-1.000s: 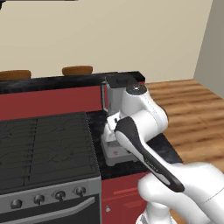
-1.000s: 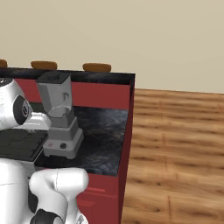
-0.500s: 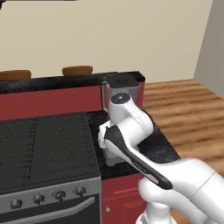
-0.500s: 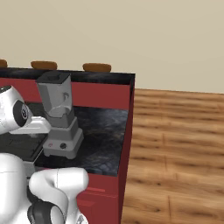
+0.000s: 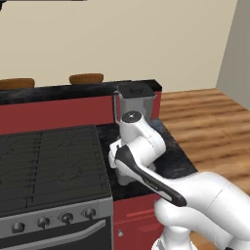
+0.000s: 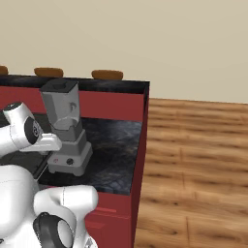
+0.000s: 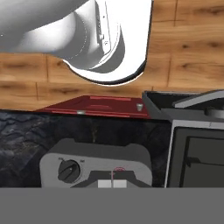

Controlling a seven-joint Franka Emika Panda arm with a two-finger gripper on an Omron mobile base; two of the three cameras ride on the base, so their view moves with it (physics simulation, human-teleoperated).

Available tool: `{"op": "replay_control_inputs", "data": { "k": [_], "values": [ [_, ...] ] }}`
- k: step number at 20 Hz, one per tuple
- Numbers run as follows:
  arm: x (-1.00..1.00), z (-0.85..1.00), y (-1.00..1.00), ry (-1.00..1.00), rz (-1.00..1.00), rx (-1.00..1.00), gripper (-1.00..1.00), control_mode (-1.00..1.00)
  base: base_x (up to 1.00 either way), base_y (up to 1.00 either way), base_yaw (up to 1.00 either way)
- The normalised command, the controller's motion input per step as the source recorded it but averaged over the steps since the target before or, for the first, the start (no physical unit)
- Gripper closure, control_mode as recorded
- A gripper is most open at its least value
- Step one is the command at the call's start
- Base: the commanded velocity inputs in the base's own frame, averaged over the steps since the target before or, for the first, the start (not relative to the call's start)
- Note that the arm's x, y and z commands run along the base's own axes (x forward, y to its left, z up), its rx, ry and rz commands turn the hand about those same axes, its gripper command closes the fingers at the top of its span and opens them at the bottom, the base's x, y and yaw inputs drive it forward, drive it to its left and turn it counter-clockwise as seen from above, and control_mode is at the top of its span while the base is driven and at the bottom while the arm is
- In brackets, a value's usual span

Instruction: Grab the lime and onion from the fridge, place them in the blender, close the lid, and turn on the blender to create a marinade.

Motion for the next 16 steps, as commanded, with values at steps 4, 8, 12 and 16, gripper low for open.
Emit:
{"op": "replay_control_inputs", "data": {
  "k": [4, 8, 12, 16],
  "values": [
    [0.08, -0.28, 0.00, 0.00, 0.00, -0.02, 1.00, -1.00, 0.00, 0.00, 0.00],
    [0.08, -0.30, 0.00, 0.00, 0.00, -0.03, 1.00, -1.00, 0.00, 0.00, 0.00],
    [0.13, -0.32, 0.00, 0.00, 0.00, -0.02, 1.00, -1.00, 0.00, 0.00, 0.00],
    [0.14, -0.24, 0.00, 0.00, 0.00, -0.02, 1.00, -1.00, 0.00, 0.00, 0.00]
  ]
}}
